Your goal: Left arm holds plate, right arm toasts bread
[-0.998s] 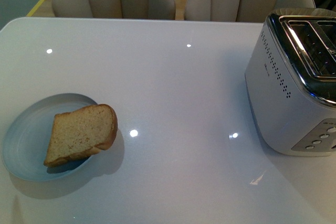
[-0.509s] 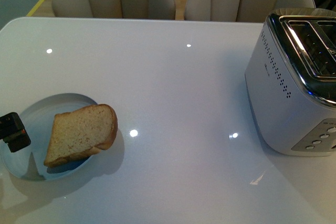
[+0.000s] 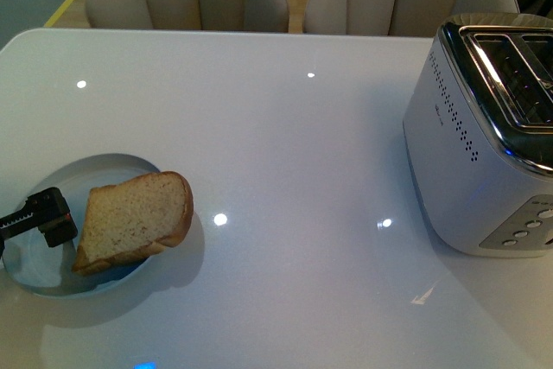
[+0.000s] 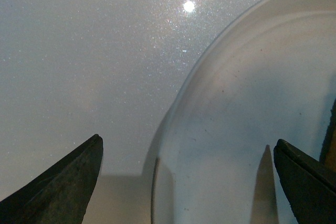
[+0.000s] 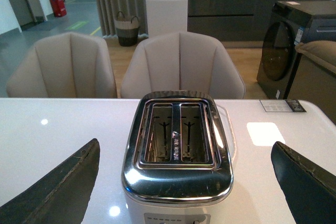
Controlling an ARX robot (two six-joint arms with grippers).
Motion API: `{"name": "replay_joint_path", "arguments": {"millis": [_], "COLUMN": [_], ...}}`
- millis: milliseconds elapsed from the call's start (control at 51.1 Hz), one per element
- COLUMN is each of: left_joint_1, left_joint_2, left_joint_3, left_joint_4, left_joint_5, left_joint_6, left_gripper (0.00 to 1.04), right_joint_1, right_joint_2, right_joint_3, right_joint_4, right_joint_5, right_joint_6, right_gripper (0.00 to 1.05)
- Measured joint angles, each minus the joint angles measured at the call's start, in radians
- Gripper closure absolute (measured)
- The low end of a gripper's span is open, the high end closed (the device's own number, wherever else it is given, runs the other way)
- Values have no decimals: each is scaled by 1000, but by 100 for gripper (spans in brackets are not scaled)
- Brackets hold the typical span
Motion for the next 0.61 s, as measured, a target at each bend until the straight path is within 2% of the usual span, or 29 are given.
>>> {"name": "replay_joint_path", "arguments": {"millis": [117,372,606], "left_joint_1": [0,10,10], "left_joint_2": [15,35,45], "left_joint_3": [19,36,40], "left_joint_4": [-8,-10,-5], "left_joint_5": [-4,30,95], "left_joint_6": [2,-52,-113], "left_gripper": [8,59,91], "right_joint_1": [0,0,0], "right_joint_2": [0,0,0], "right_joint_3": [0,0,0], "right_joint_4": [0,0,0], "right_joint_5": [0,0,0], "right_joint_6": [0,0,0], "right_gripper": [9,9,9]}}
